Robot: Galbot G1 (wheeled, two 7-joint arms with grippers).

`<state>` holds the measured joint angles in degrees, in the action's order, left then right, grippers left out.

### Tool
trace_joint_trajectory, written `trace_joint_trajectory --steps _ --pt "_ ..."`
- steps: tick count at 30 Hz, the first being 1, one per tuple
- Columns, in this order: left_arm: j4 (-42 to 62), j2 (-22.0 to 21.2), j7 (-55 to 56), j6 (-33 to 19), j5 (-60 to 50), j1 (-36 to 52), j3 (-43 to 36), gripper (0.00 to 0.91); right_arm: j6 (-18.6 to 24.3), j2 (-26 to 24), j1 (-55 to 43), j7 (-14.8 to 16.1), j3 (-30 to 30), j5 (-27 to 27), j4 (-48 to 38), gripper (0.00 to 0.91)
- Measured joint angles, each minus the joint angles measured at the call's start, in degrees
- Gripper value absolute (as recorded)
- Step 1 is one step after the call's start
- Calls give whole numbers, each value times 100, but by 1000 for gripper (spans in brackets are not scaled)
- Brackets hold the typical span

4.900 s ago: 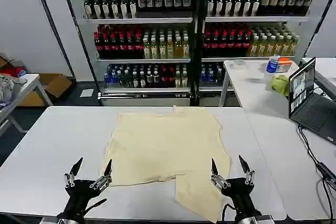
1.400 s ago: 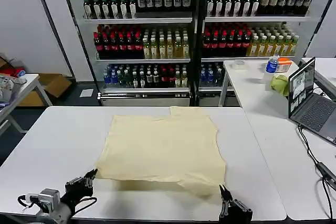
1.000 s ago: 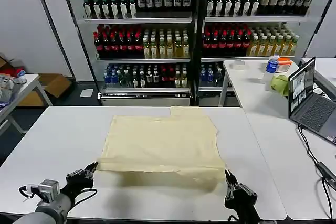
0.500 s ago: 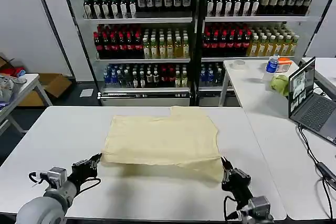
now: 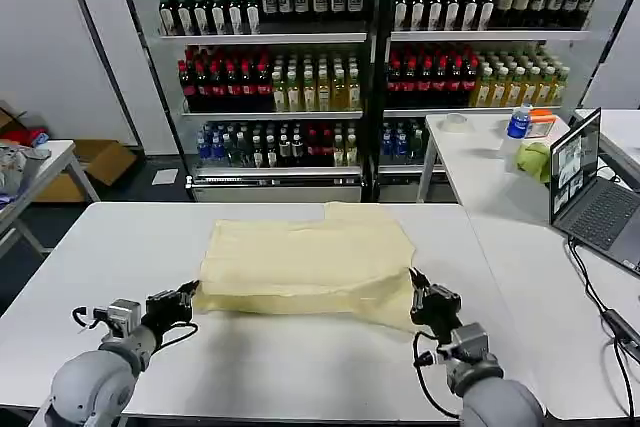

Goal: Fold and organize the clothes.

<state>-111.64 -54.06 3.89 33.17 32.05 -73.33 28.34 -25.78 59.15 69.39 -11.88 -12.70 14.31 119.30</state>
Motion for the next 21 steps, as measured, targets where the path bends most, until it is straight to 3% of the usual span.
trace_joint_trajectory --steps 8,10,11,12,13,21 --pt "226 -49 -4 -3 -125 203 -216 20 81 78 -395 109 308 -297 -481 0" --pt "272 -62 0 -3 -153 243 -266 71 78 117 -447 112 384 -376 -584 0" --pt "290 -68 2 -3 -164 259 -281 141 69 132 -465 115 412 -407 -622 10" --pt "311 -77 4 -3 -177 275 -300 877 55 144 -481 122 439 -438 -658 524" --pt "329 -88 7 -3 -191 286 -315 907 43 159 -493 133 467 -472 -698 907" --pt "390 -174 40 -3 -228 316 -360 907 39 223 -484 82 488 -568 -798 907"
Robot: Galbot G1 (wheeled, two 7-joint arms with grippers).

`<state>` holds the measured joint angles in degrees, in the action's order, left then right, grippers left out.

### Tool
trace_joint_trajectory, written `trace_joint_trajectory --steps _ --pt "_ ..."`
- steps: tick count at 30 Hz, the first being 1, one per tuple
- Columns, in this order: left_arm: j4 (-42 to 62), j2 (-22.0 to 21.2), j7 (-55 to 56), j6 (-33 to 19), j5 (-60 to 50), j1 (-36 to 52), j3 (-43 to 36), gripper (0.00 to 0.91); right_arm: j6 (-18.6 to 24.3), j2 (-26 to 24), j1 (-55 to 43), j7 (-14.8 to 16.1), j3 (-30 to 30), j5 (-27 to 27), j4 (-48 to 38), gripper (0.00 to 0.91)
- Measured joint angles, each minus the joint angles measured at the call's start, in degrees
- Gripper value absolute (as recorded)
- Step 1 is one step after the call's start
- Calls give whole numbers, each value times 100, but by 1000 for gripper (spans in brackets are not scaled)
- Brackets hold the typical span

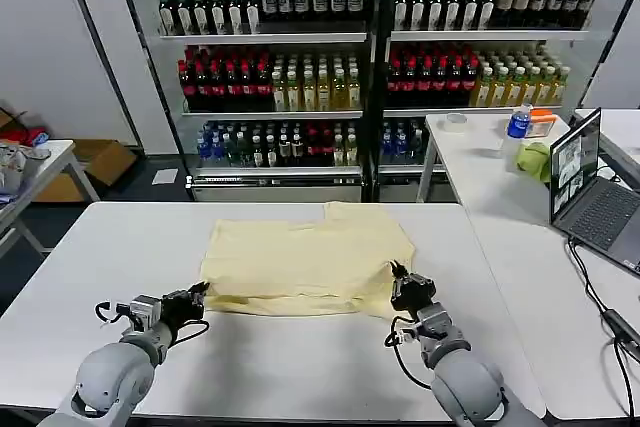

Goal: Fold and organize the clothes.

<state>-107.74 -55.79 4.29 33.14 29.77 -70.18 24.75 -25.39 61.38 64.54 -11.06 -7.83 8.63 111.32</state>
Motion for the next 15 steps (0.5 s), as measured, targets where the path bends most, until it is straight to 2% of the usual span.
trace_joint_trajectory --steps 9,15 --pt "-69 -42 15 0 -1 -83 76 907 11 -5 249 -29 -239 72 188 907" --pt "-162 -58 38 -1 77 -234 230 907 -80 38 609 -132 -559 303 421 907"
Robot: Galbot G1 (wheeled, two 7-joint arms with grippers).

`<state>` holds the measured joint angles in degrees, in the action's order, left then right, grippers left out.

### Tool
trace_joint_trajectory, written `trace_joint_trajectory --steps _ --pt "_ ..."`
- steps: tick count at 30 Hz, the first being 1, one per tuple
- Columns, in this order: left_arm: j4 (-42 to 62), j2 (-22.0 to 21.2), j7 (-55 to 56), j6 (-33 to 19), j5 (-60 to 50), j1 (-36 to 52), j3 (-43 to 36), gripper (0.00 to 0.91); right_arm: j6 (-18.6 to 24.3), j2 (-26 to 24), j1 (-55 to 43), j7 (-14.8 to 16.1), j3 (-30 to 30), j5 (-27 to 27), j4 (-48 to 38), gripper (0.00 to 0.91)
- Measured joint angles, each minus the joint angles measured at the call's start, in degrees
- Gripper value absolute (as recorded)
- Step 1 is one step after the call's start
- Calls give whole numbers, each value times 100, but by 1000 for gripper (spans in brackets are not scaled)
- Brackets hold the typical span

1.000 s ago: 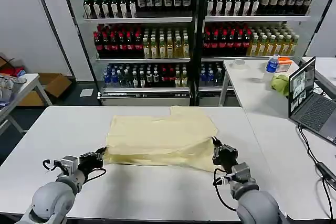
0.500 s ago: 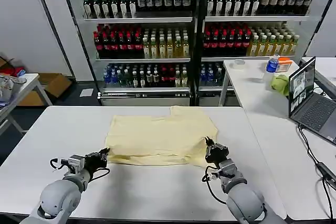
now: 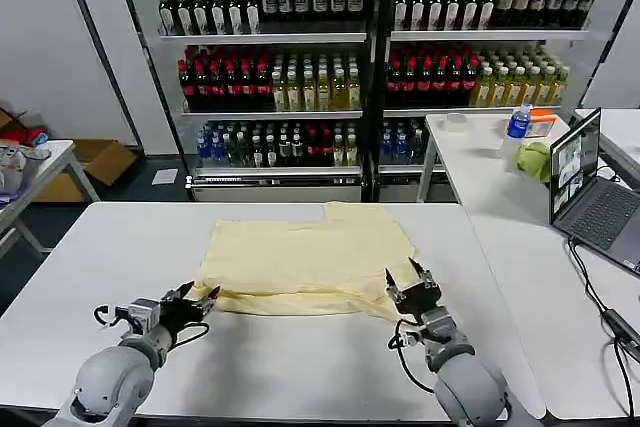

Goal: Fold and organize the clothes.

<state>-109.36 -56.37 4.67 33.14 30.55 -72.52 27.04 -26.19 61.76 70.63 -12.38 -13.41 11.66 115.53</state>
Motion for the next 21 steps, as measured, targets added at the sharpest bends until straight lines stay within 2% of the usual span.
trace_joint_trajectory --steps 8,15,16,17,18,19,21 --pt "43 5 21 -1 150 -111 91 907 -259 99 406 -166 -390 556 67 907" --pt "246 -46 83 -1 221 2 65 907 -469 188 501 -296 -456 899 8 907" --pt "273 -51 84 -1 231 9 59 786 -498 197 505 -305 -456 941 -3 907" --pt "295 -55 83 -1 240 15 54 443 -524 204 513 -313 -456 981 -10 907" --pt "313 -58 83 -1 247 21 54 292 -541 210 517 -322 -456 1016 -17 907" --pt "332 -64 88 -1 250 25 54 101 -554 218 517 -324 -456 1049 -31 907" --pt "354 -74 86 -3 258 31 52 10 -579 235 516 -334 -446 1119 -59 907"
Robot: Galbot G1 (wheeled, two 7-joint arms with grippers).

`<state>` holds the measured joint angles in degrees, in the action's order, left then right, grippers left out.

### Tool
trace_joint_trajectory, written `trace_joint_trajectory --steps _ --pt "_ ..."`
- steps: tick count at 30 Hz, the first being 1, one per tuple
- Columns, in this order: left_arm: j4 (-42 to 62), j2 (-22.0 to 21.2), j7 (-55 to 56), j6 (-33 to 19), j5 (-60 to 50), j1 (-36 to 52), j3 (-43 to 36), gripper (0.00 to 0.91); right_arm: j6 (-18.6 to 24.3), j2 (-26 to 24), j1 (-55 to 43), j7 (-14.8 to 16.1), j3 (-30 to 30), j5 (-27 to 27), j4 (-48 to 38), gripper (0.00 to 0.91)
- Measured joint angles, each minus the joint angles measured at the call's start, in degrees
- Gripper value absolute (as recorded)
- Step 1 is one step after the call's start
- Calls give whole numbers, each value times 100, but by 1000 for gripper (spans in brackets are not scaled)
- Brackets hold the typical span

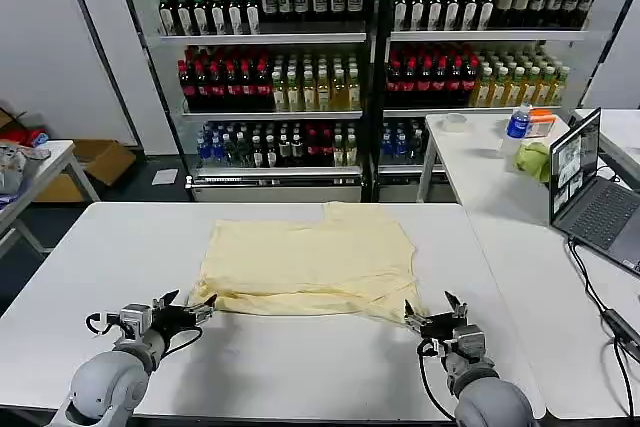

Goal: Fold and organize the clothes.

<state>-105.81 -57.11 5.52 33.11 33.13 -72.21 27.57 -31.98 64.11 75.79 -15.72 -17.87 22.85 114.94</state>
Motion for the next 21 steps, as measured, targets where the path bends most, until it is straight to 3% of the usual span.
trace_joint_trajectory --steps 2,3,4,5,7,8,21 --pt "11 -5 0 -2 4 3 -6 10 -23 19 -5 -10 20 67 -30 907" --pt "18 -6 1 -2 6 5 -6 10 -32 27 -8 -18 31 97 -45 856" --pt "26 -7 1 -2 8 5 -6 10 -40 35 -11 -20 46 128 -59 625" --pt "31 -8 0 -2 11 5 -5 10 -47 43 -12 -19 65 165 -72 242" --pt "45 -11 1 -3 12 2 -1 10 -55 61 -23 -24 96 214 -100 40" --pt "48 -15 -1 -3 14 -1 -1 10 -58 70 -28 -23 111 238 -110 0" --pt "80 -24 -38 -3 28 -19 -22 10 -72 74 15 15 146 406 -89 0"
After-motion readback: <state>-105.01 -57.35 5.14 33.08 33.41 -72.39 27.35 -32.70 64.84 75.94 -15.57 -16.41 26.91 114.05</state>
